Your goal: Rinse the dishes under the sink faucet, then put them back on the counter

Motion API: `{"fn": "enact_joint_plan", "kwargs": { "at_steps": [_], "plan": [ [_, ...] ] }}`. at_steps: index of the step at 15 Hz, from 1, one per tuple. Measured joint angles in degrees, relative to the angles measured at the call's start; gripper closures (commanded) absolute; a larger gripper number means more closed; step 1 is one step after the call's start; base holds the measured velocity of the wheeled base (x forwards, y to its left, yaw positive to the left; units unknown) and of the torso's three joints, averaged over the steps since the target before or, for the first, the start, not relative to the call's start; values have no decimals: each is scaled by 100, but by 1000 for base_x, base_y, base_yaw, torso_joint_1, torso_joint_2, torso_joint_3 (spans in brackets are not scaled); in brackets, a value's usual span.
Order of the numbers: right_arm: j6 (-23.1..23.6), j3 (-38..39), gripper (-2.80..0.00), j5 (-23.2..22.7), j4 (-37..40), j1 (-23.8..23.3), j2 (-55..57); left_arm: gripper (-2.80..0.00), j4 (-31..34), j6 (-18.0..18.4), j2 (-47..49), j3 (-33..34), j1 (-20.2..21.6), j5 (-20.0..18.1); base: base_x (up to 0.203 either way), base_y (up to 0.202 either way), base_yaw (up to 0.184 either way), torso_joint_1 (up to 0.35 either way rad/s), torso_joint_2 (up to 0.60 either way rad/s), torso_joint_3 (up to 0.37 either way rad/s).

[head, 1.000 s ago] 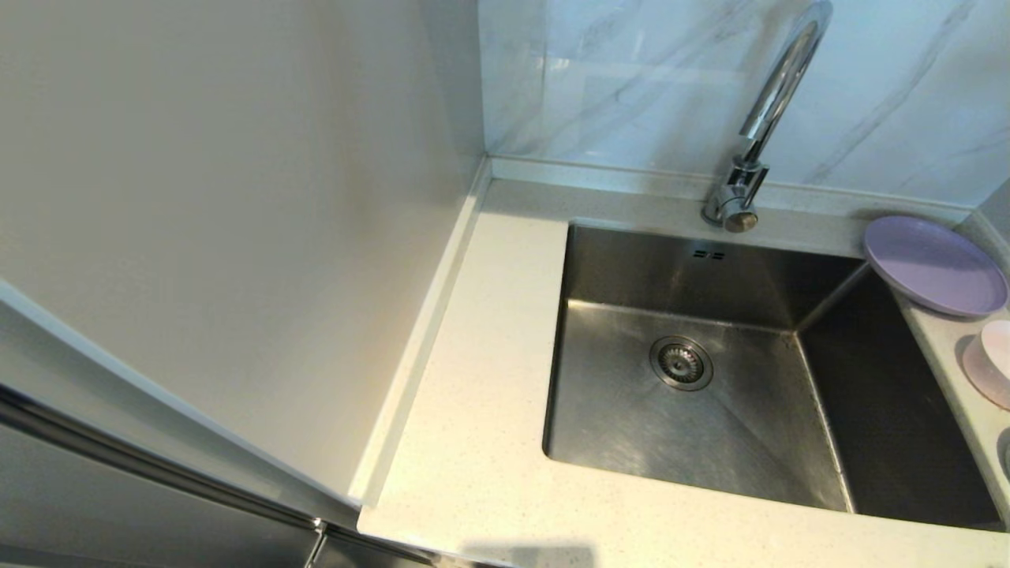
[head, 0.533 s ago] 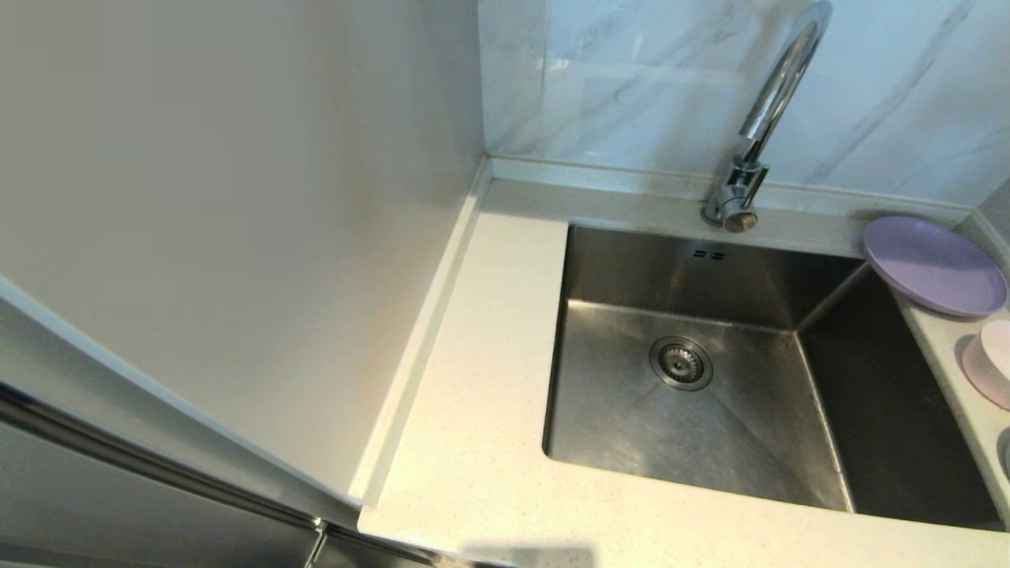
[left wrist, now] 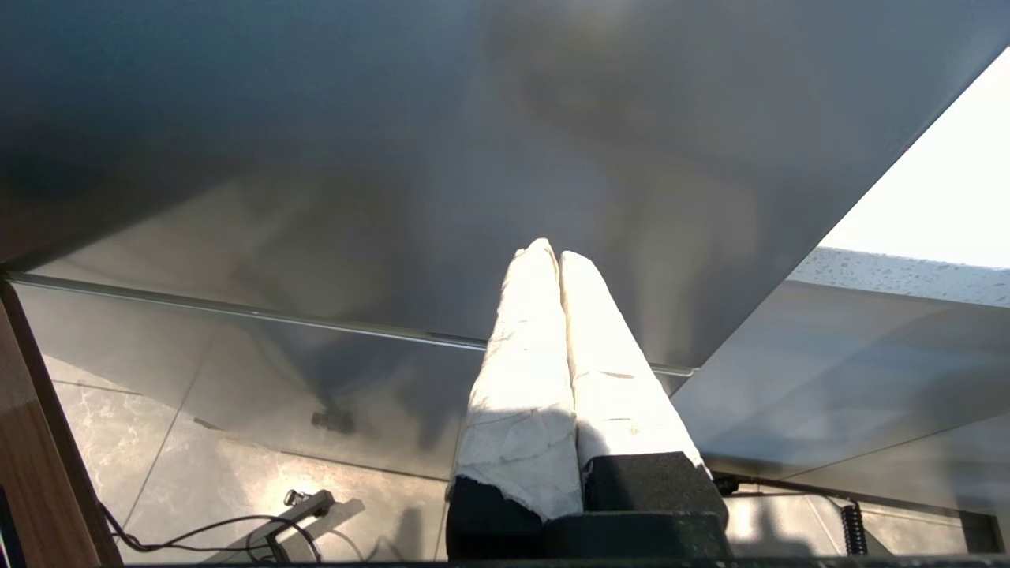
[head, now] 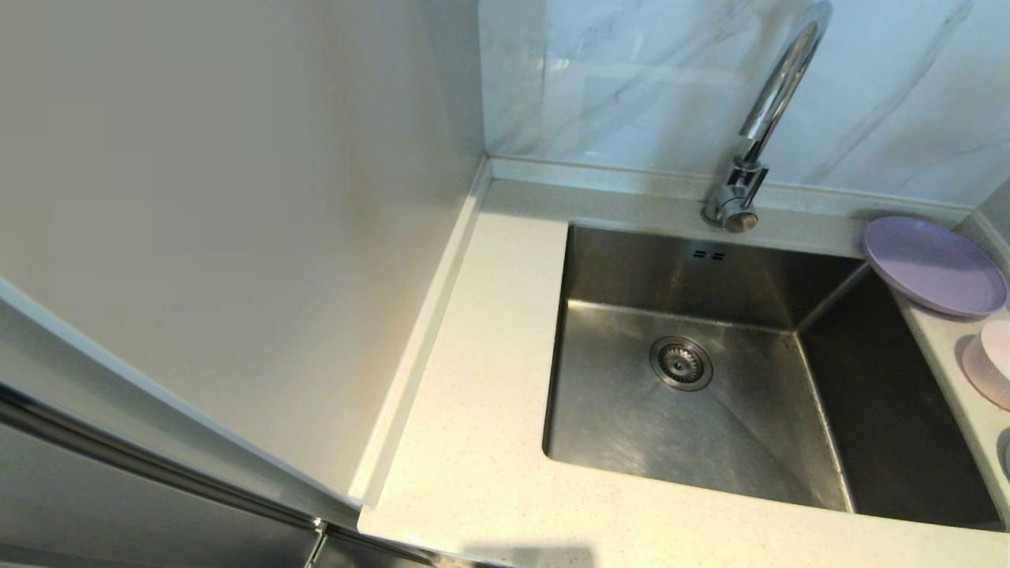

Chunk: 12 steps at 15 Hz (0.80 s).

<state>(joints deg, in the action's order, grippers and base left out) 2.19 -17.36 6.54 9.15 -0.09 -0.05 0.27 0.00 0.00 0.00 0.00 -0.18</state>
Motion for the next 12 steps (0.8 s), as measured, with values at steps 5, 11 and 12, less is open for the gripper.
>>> {"fn": "enact_joint_plan", "kwargs": {
  "at_steps": [5,11,12],
  "plan": [
    [603,1562,0,-665,-2078,0,0,0,-1,0,0,0,-2,-1,0,0,0,0,0,0],
    [428,1695,0,-1627,-1295,0,0,0,-2,0,0,0,0,1,0,0,0,0,0,0],
    [240,1608,0,-1584,-990,2,0,0,0,5,0,0,0,-1,0,0,0,0,0,0]
  ]
}}
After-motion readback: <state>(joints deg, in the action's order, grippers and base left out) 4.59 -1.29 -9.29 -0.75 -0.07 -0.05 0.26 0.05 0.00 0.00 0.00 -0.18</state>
